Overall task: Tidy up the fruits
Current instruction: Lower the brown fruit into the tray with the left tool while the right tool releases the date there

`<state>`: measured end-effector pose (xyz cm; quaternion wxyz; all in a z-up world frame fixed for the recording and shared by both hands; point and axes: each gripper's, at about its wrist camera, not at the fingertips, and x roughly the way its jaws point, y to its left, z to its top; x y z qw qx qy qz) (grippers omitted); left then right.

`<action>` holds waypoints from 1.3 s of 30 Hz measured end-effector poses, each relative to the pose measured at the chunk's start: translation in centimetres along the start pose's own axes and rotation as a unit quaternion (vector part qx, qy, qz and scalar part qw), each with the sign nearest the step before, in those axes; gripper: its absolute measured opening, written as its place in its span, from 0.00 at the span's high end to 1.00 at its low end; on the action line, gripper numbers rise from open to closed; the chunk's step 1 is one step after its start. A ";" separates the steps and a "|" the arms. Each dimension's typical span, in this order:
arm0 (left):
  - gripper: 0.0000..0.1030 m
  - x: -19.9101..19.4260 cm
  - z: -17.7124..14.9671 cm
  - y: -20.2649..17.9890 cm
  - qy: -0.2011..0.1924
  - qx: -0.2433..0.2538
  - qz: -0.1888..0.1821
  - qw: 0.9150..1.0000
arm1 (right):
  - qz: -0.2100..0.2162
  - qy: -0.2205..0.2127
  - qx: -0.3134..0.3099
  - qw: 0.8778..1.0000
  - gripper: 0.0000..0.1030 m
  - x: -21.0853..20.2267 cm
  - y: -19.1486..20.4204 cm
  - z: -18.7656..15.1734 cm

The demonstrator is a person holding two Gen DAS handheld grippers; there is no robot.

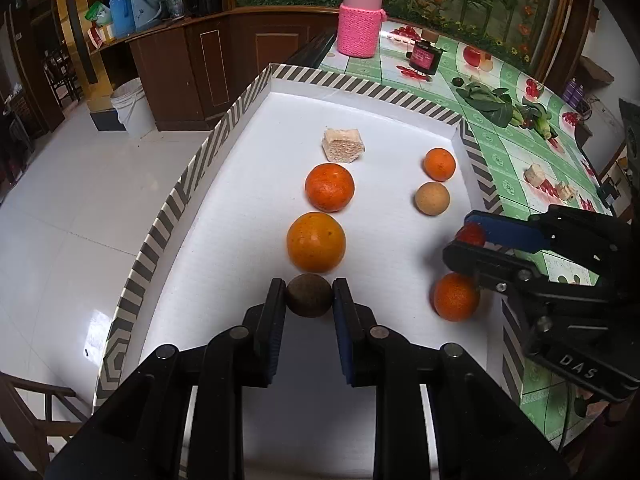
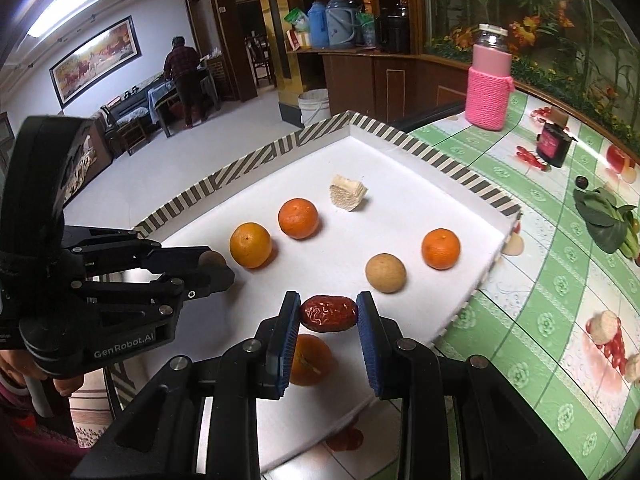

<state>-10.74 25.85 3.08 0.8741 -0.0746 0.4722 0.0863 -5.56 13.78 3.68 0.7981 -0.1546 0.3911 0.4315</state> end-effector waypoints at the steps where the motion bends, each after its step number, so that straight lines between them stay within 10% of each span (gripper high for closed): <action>1: 0.80 0.1 0.0 0.1 0.002 0.000 0.001 1.000 | 0.001 0.004 -0.001 1.000 0.72 0.4 0.0 0.1; 16: 0.80 0.9 0.1 0.4 0.002 -0.006 0.014 1.000 | -0.023 0.033 -0.003 0.999 0.70 4.0 -0.3 0.4; 21: 0.79 1.0 0.1 0.2 -0.001 -0.008 0.023 1.000 | -0.015 0.027 0.004 1.000 0.50 3.5 -0.4 0.4; 29: 0.47 0.4 0.1 0.6 -0.012 -0.028 0.030 0.999 | -0.007 0.004 0.013 1.000 0.47 1.1 -0.4 0.1; 39: 0.42 -0.7 0.7 -0.6 -0.029 -0.034 0.030 0.999 | -0.015 -0.038 0.035 0.999 0.43 -2.8 -1.3 -0.5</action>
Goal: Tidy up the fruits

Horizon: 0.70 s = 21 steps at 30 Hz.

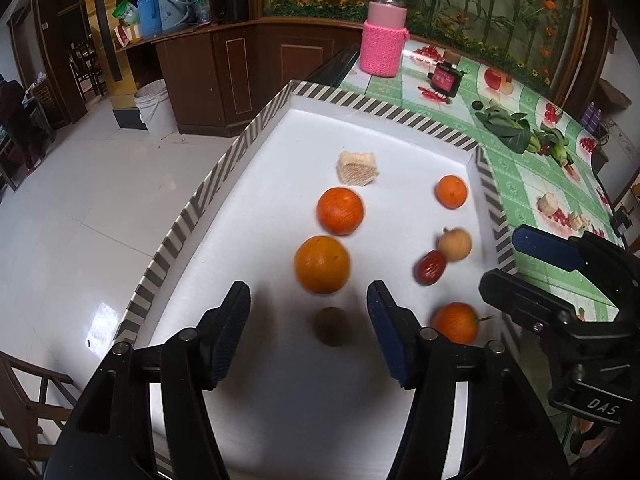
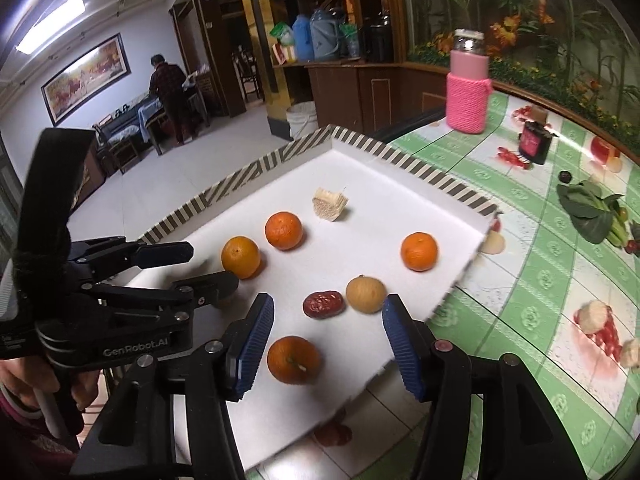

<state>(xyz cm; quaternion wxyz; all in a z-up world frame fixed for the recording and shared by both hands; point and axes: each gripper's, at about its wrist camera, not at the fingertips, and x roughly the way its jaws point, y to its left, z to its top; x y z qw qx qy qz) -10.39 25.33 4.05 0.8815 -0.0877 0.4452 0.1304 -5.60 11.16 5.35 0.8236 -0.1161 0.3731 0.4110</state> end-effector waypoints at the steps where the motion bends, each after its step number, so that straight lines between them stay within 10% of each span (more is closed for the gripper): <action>1: 0.42 -0.1 0.1 -0.2 -0.002 0.001 -0.001 1.000 | -0.001 -0.003 0.003 1.000 0.42 -0.3 -0.1 -0.1; 21: 0.29 -1.5 0.8 -11.1 -0.022 0.062 -0.063 0.996 | -0.073 -0.030 0.087 0.993 0.31 -7.9 -7.7 -5.1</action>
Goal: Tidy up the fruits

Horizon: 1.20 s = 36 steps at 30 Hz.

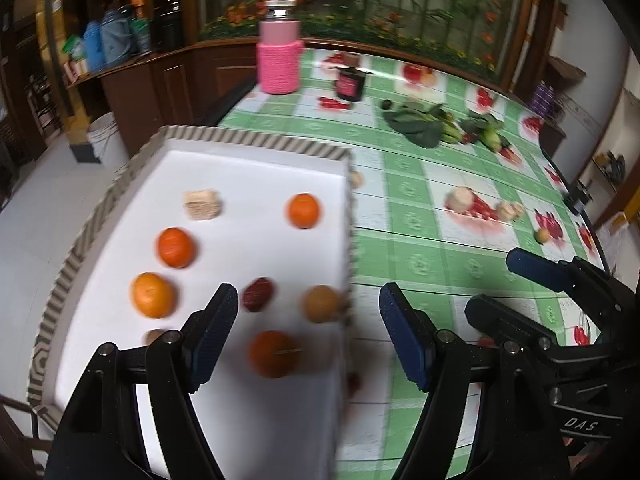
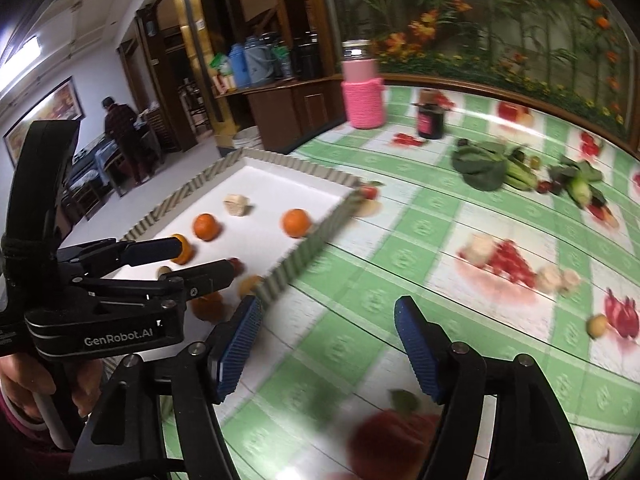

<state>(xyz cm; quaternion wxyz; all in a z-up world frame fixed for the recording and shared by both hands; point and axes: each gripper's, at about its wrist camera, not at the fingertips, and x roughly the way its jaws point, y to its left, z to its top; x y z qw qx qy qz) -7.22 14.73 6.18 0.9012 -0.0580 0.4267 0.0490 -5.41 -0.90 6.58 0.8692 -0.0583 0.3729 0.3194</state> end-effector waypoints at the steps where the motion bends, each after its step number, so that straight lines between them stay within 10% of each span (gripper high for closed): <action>1: 0.29 0.1 0.0 -0.7 0.000 0.005 -0.003 1.000 | -0.004 -0.002 0.005 1.000 0.31 -0.4 -0.6 -0.2; 36: 0.29 8.0 5.2 -13.6 0.067 0.106 -0.078 0.989 | -0.140 0.027 0.082 0.986 0.29 -3.3 -19.6 -3.2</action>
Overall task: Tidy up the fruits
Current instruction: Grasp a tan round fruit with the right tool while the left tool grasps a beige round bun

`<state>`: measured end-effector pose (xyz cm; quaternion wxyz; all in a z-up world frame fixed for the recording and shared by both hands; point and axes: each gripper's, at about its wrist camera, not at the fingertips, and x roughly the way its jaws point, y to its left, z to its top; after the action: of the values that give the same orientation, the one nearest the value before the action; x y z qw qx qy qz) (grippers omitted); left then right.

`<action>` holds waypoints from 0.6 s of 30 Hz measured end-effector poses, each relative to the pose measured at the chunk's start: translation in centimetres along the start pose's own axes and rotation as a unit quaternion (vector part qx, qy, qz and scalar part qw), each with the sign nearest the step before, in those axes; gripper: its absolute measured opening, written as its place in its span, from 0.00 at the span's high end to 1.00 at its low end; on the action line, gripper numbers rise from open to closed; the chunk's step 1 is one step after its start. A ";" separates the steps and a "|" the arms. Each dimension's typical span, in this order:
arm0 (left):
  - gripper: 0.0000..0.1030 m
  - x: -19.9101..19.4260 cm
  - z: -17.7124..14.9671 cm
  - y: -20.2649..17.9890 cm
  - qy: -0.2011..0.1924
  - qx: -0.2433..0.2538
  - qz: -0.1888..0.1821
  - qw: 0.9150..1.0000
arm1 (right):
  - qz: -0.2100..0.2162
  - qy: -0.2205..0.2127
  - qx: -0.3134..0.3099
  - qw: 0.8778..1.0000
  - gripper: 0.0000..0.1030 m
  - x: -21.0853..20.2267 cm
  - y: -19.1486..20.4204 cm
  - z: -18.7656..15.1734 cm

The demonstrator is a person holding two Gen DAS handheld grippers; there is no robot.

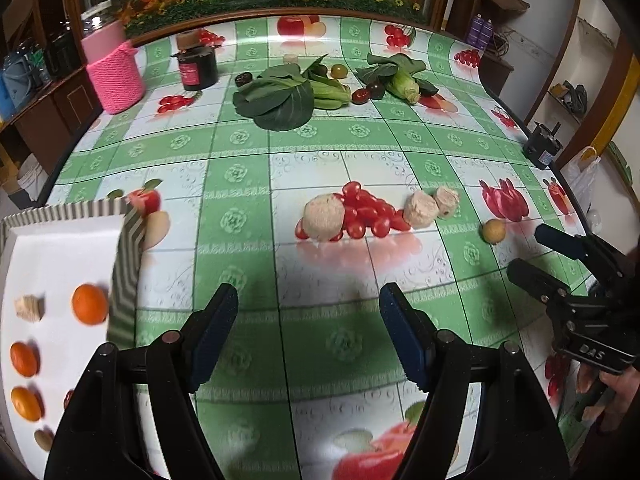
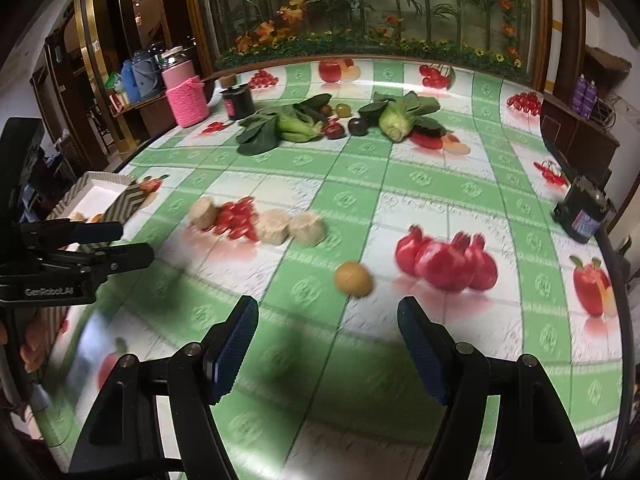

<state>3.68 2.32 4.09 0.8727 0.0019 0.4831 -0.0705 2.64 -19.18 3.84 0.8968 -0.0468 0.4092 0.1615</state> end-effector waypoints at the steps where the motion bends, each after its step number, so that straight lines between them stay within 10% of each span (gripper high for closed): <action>1: 0.29 0.3 0.3 0.0 0.003 0.001 -0.002 1.000 | -0.001 0.004 0.000 1.000 0.30 0.4 -0.2 0.2; 14: 0.30 3.7 2.4 -0.7 0.019 0.025 -0.005 0.999 | -0.004 0.027 -0.017 0.999 0.74 3.7 -0.7 1.0; 18: 0.30 4.6 2.9 -0.7 0.024 0.024 -0.003 0.999 | -0.002 0.014 -0.010 1.000 0.74 3.9 -0.9 1.0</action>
<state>8.43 0.87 1.78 0.8604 0.0234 0.5021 -0.0843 6.01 -18.87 1.54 0.8908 -0.0586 0.4203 0.1625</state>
